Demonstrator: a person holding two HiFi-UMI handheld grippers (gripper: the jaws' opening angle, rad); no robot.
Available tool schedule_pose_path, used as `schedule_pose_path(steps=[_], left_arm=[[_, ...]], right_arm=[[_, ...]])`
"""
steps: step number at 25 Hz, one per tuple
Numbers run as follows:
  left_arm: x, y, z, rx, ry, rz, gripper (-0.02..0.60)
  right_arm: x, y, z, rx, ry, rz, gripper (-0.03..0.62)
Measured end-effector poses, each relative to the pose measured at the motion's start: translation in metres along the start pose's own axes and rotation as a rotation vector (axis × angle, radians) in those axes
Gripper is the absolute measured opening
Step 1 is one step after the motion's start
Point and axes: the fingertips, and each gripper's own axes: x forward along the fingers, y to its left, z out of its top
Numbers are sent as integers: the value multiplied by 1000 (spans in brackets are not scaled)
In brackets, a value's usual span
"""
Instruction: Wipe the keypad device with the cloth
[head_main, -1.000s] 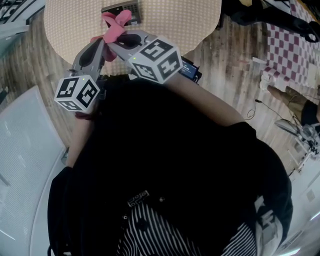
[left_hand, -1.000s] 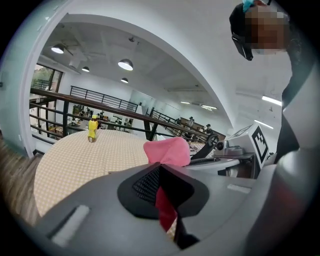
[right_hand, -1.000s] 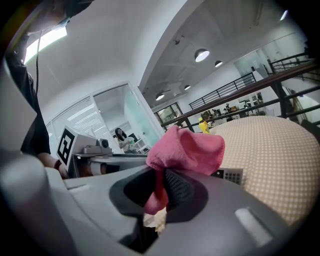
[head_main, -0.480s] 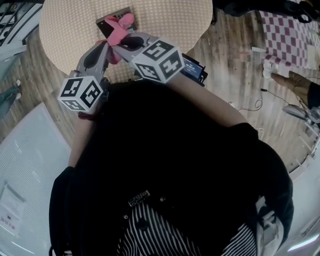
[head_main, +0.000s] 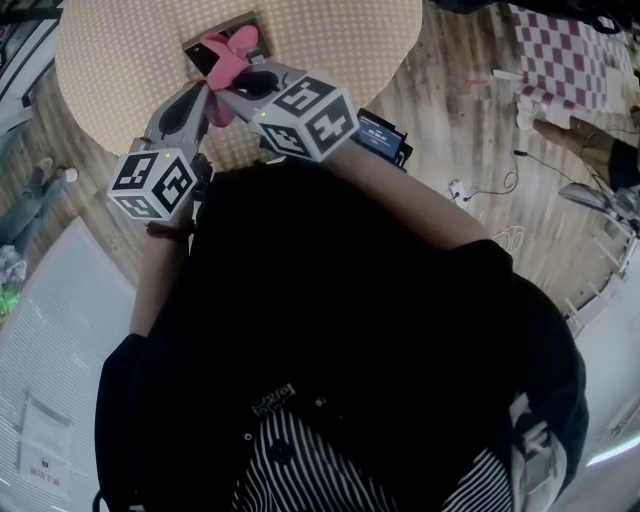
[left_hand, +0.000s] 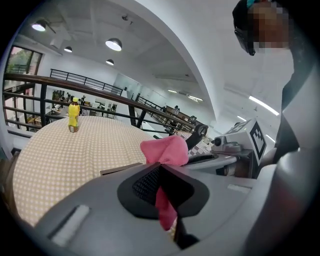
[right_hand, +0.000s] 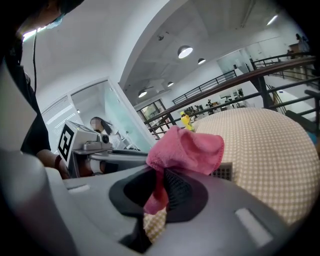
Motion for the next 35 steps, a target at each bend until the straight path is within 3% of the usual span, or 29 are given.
schedule_pose_path(steps=[10, 26, 30, 35], left_arm=[[10, 14, 15, 3, 75, -17, 3], [45, 31, 19, -37, 122, -75, 3], [55, 47, 25, 41, 156, -73, 3], [77, 59, 16, 204, 312, -93, 3]], right_arm=[[12, -10, 17, 60, 1, -5, 49], [23, -44, -5, 120, 67, -31, 49], [30, -44, -23, 129, 112, -28, 49], [32, -43, -46, 140, 177, -12, 49]])
